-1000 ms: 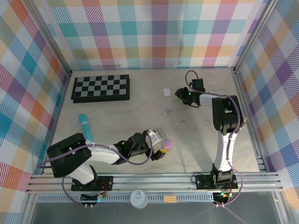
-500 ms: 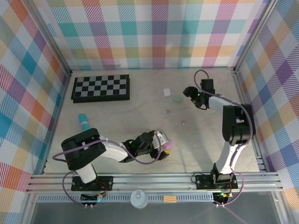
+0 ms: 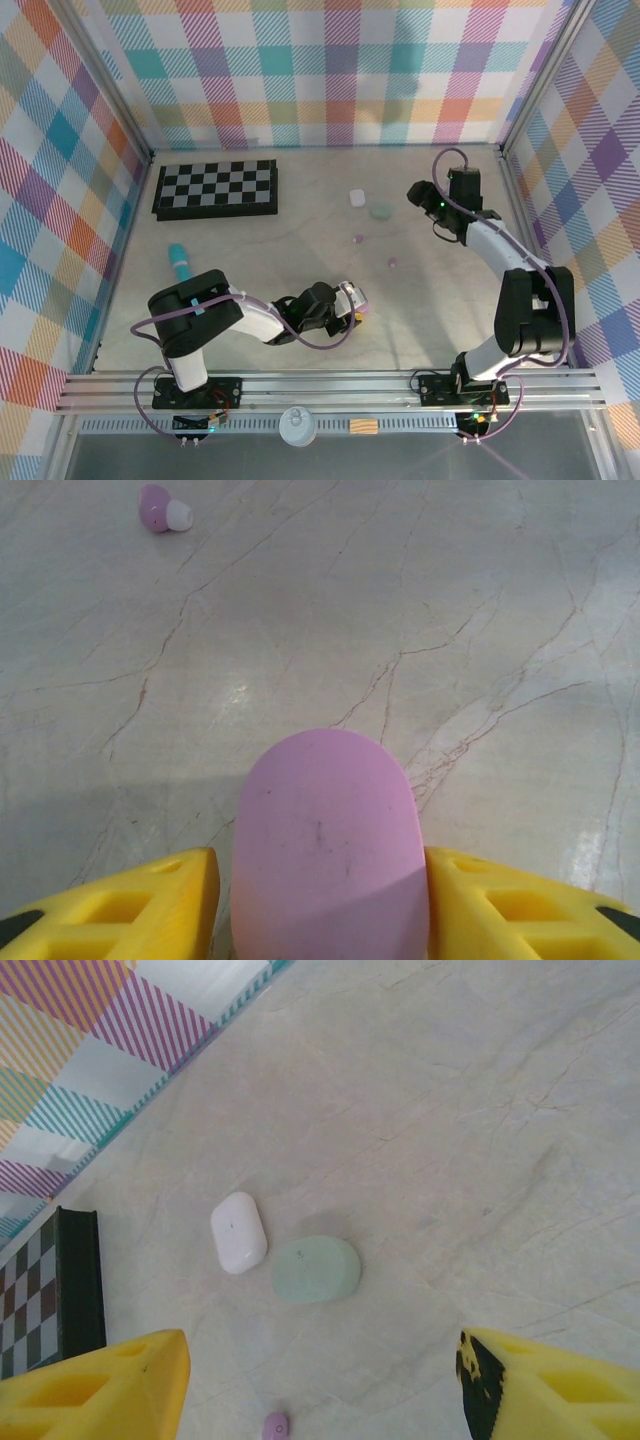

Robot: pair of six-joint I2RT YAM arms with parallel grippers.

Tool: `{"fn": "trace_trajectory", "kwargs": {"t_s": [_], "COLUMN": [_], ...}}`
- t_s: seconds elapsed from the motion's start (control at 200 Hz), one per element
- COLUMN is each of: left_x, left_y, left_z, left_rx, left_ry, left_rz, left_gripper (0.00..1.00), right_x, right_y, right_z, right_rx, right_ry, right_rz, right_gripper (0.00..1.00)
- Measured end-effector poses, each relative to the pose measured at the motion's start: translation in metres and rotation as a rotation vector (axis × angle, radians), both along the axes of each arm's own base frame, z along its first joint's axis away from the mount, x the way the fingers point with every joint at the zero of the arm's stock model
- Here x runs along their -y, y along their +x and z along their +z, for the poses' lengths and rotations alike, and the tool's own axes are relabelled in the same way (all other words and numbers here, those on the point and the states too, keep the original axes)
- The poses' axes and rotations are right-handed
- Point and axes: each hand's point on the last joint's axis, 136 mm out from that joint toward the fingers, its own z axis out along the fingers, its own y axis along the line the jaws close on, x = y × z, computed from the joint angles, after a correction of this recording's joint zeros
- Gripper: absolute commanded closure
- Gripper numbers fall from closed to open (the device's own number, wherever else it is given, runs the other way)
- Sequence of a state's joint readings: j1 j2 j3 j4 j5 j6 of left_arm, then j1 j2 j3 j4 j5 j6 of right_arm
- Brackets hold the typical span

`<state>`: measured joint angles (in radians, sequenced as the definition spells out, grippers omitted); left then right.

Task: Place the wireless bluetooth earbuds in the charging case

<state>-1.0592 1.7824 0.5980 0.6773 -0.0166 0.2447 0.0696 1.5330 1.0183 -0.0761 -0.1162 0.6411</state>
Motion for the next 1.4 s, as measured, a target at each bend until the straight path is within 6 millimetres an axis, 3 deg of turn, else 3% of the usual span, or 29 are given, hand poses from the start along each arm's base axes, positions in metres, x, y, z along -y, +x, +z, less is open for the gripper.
{"fn": "trace_trajectory", "kwargs": {"t_s": [0.09,0.295,0.505,0.655,0.78,0.97,1.14,1.4], "left_x": [0.002,0.005,0.003,0.004,0.004,-0.017,-0.029,-0.033], "left_y": [0.000,-0.002,-0.004,0.000,0.009,0.026,0.030,0.024], "left_z": [-0.003,-0.005,0.003,0.039,0.085,0.143,0.169,0.191], "left_rx": [-0.008,-0.019,-0.023,0.003,0.054,0.125,0.141,0.143], "left_ry": [0.009,0.011,0.017,-0.041,-0.114,-0.191,-0.218,-0.255], "left_rz": [-0.004,-0.021,-0.029,-0.041,-0.055,-0.056,-0.088,-0.150], "left_gripper": [0.49,0.64,0.70,0.70,0.70,0.70,0.70,0.70], "right_x": [0.003,0.004,-0.004,-0.016,-0.031,-0.059,-0.088,-0.147], "right_y": [-0.005,-0.018,-0.036,-0.059,-0.084,-0.119,-0.148,-0.184], "right_z": [-0.001,-0.009,0.000,0.017,0.034,0.051,0.055,0.073], "right_rx": [-0.005,-0.033,-0.025,0.002,0.027,0.023,-0.029,-0.048], "right_ry": [-0.006,-0.012,0.027,0.080,0.160,0.344,0.480,0.566], "right_rz": [-0.002,0.004,0.055,0.120,0.196,0.324,0.437,0.655], "right_gripper": [0.30,0.30,0.30,0.30,0.29,0.25,0.20,0.20]}}
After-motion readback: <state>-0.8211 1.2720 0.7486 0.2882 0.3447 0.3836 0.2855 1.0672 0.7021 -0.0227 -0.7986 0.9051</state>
